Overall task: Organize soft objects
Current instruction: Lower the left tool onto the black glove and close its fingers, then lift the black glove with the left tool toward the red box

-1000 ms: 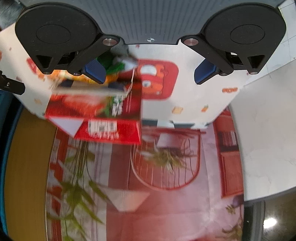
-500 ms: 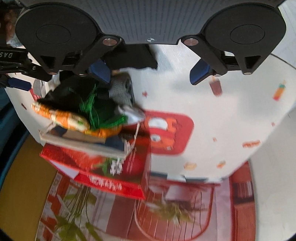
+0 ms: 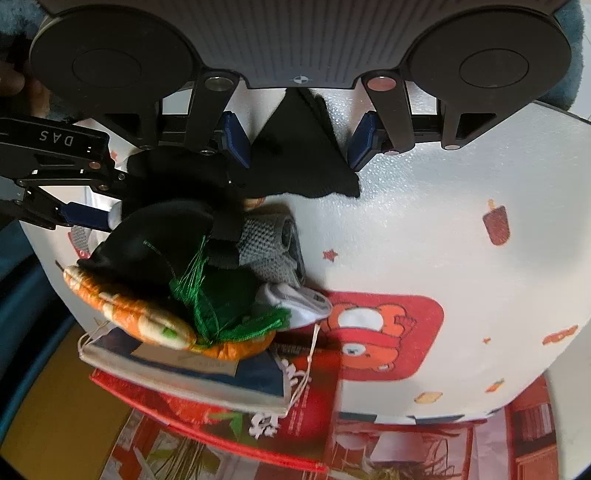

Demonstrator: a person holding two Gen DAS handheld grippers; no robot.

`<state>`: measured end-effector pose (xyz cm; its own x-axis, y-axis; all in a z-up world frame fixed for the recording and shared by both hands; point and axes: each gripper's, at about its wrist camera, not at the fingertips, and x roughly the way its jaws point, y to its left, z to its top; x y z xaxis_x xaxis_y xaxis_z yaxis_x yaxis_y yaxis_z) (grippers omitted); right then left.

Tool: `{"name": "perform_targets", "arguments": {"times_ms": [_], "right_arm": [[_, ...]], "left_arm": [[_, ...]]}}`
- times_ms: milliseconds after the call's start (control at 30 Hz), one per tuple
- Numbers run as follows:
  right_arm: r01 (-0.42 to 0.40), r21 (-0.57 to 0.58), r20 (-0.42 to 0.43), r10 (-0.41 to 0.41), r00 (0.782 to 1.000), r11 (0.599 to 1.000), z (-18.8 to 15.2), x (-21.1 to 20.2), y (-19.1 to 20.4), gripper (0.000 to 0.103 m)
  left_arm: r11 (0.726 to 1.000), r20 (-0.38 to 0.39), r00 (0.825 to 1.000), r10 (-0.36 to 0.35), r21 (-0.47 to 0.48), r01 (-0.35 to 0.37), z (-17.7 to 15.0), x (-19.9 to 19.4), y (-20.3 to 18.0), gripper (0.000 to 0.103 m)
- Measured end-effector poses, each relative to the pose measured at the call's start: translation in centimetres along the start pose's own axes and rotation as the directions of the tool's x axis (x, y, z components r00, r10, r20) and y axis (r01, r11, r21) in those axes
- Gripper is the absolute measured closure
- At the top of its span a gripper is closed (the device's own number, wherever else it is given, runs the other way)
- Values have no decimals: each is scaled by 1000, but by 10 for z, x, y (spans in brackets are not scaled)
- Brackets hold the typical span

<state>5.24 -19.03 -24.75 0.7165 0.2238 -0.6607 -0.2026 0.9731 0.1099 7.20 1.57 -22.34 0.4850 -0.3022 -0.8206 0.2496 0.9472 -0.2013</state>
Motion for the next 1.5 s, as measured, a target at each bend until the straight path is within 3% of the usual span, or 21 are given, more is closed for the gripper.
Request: {"name": "perform_targets", "arguments": {"times_ms": [67,200,333,567,933,1333,1500], "right_arm": [[1,-5,-10,-1,1000,1000,0,5,0,34],[-3,-25,2,3,1000,1000,-1,10,3,36],[-20,-60,-1,20,1000,998,-2,14,8,50],[-52,-38,1,52,999,998,-5,13,6,63],[-90,-12,29,91,995,996,-9,5,3,91],[-136,-15,172,136,976,991,-3,-24,3,95],[-135,-5,167,134,977,991,-1,-23,2,96]], "left_arm": [[1000,-17,1000,-15,-20,15,0,7,3,45],[1000,15,1000,27,15,-27,3,14,-1,58],[998,27,999,41,41,-42,6,18,-6,63],[999,38,999,29,28,-30,4,13,-4,74],[998,105,994,24,48,-29,4,0,-7,79],[996,221,975,27,76,-45,4,-21,-13,80],[996,217,976,28,79,-46,4,-20,-14,80]]}}
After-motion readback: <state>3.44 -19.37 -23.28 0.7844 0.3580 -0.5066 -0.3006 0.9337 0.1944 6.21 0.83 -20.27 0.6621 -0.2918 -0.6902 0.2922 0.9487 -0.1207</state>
